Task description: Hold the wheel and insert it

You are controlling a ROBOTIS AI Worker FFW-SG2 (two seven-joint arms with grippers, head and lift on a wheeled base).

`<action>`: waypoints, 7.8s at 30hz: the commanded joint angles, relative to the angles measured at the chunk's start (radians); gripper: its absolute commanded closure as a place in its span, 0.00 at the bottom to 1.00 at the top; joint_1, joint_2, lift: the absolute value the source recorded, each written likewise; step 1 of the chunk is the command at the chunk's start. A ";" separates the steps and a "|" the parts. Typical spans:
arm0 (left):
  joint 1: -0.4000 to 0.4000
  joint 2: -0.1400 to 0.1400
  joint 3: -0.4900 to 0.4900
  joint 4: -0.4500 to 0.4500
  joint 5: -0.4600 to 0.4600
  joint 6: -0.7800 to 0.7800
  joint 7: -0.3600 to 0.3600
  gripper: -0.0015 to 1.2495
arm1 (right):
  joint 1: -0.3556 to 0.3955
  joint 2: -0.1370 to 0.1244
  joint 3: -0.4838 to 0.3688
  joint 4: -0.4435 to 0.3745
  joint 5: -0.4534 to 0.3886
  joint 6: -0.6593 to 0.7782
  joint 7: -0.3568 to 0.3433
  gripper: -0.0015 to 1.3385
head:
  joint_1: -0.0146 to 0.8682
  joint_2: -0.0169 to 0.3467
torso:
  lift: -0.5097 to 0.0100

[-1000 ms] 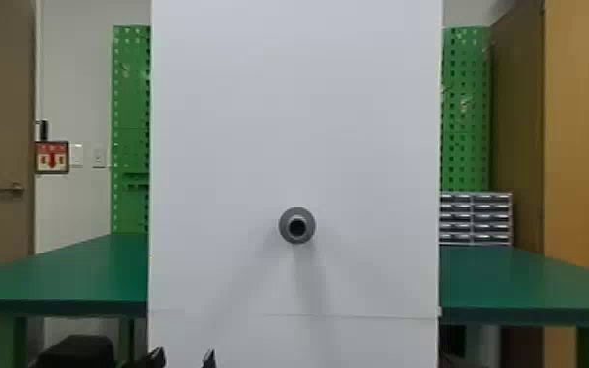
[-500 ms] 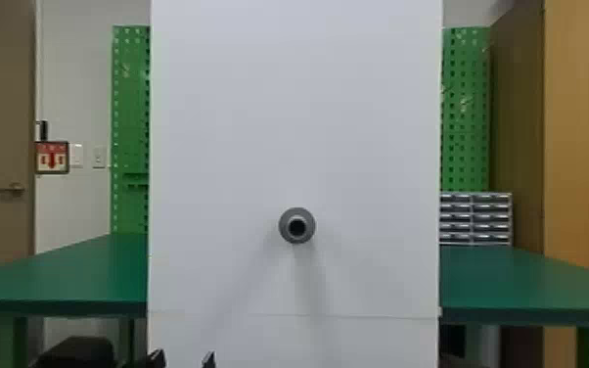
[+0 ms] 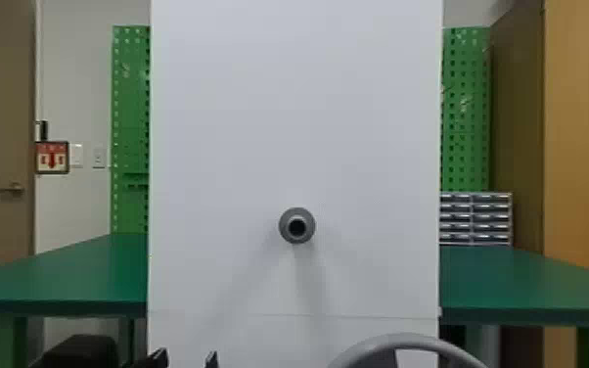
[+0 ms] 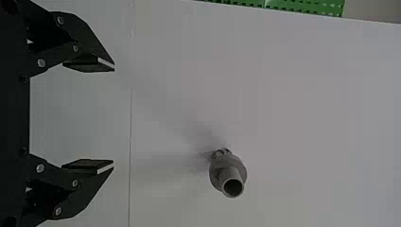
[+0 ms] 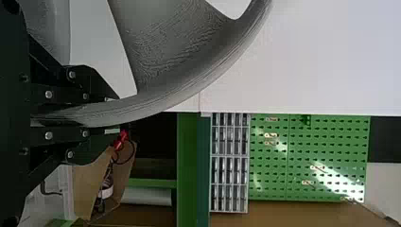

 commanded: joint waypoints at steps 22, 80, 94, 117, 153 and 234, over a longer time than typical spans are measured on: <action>-0.003 0.002 0.000 0.000 0.000 0.007 0.000 0.41 | -0.243 -0.017 -0.069 -0.212 -0.008 0.478 0.016 0.79 | 0.02 0.25 | 0.05; -0.006 0.002 0.000 0.000 0.006 0.033 0.000 0.41 | -0.582 -0.066 -0.041 -0.192 0.069 0.576 0.091 0.79 | 0.02 0.25 | 0.05; -0.006 0.002 -0.002 0.000 0.006 0.035 0.000 0.41 | -0.643 -0.068 -0.029 -0.178 0.070 0.616 0.091 0.79 | 0.02 0.25 | 0.05; -0.009 0.002 0.000 0.000 0.008 0.035 0.000 0.41 | -0.668 -0.017 -0.011 -0.153 0.086 0.634 0.091 0.79 | 0.02 0.25 | 0.05; -0.018 0.002 -0.010 0.000 -0.005 0.052 0.000 0.41 | -0.744 0.079 0.170 -0.031 0.173 0.611 0.090 0.80 | 0.02 0.25 | 0.05; -0.032 0.002 -0.027 0.008 0.000 0.064 0.000 0.41 | -0.844 0.079 0.304 0.187 0.004 0.461 -0.134 0.81 | 0.02 0.25 | 0.05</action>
